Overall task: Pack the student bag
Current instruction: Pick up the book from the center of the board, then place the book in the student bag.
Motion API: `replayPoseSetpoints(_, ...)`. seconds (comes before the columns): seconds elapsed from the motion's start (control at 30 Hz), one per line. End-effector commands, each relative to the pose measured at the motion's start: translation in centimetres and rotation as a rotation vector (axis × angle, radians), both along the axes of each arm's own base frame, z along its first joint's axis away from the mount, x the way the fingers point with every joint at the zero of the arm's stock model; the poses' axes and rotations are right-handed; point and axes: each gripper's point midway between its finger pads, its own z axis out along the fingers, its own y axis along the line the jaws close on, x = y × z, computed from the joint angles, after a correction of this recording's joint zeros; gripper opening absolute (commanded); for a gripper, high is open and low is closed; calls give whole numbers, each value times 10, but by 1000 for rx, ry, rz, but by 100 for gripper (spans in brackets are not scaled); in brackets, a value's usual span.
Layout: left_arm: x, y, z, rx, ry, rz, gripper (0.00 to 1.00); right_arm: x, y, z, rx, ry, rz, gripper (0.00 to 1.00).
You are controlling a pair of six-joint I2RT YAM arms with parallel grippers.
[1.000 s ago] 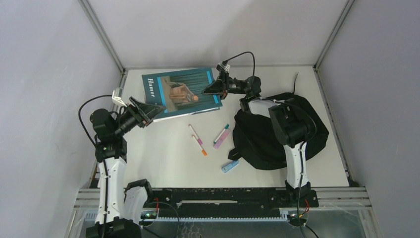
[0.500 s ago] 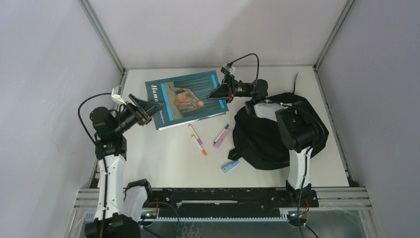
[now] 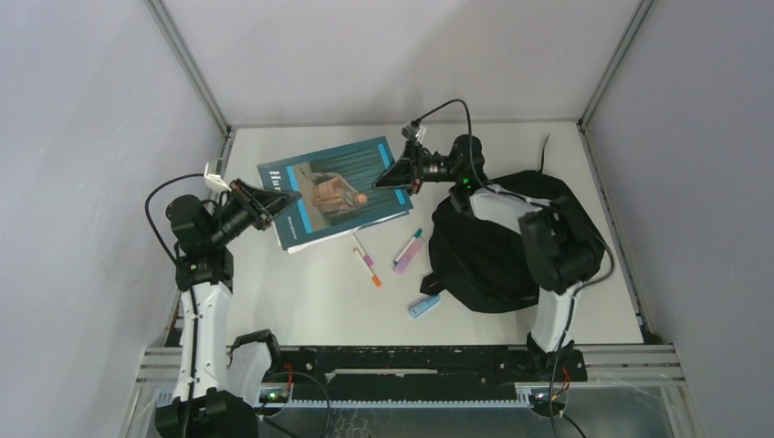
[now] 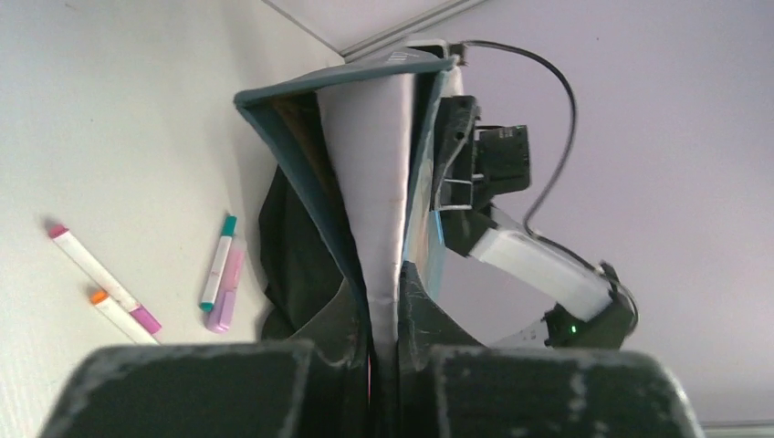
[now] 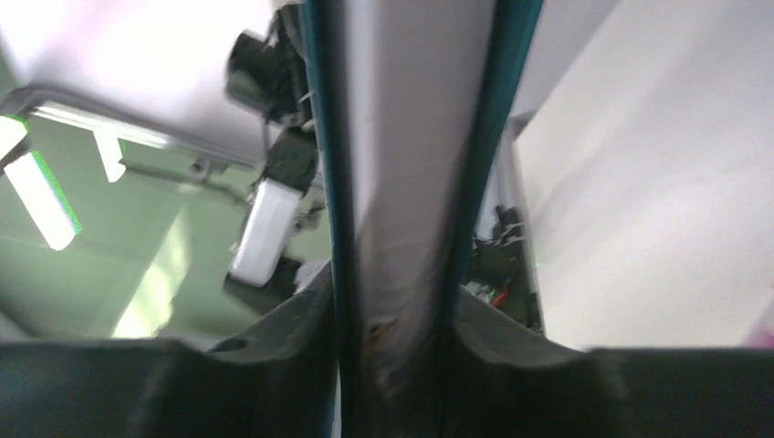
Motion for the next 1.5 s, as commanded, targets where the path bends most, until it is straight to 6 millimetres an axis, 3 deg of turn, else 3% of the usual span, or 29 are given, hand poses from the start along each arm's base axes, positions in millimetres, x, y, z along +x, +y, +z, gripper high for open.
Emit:
replayPoseSetpoints(0.0,0,5,41,46,-123,54,1,11,-12,-3,-299,-182,-243,57)
replayPoseSetpoints(0.07,2,9,38,66,-99,90,0,19,-32,-16,-445,-166,-347,74)
replayPoseSetpoints(0.17,5,16,34,94,-69,140,0,28,-76,-37,-664,-133,-519,80)
replayPoseSetpoints(0.33,6,22,13,106,1,179,0,14,-144,-65,-960,-164,-689,83)
replayPoseSetpoints(0.5,4,18,-6,88,52,148,0,-17,-181,-91,-1093,-208,-736,81)
replayPoseSetpoints(0.7,-1,7,-36,48,120,88,0,-48,-179,-124,-1142,-218,-585,76)
replayPoseSetpoints(0.83,-5,-1,-53,37,155,60,0,-46,-182,-137,-1194,-219,-582,70)
replayPoseSetpoints(1.0,-11,-8,-59,34,164,40,0,-40,-182,-145,-1214,-222,-579,59)
replayPoseSetpoints(1.2,-12,-10,-66,36,176,34,0,-41,-176,-155,-1236,-221,-551,60)
replayPoseSetpoints(1.33,-12,-11,-68,38,179,30,0,-43,-174,-148,-1228,-235,-571,71)
replayPoseSetpoints(1.47,-12,-13,-70,37,183,27,0,-42,-176,-150,-1250,-249,-579,65)
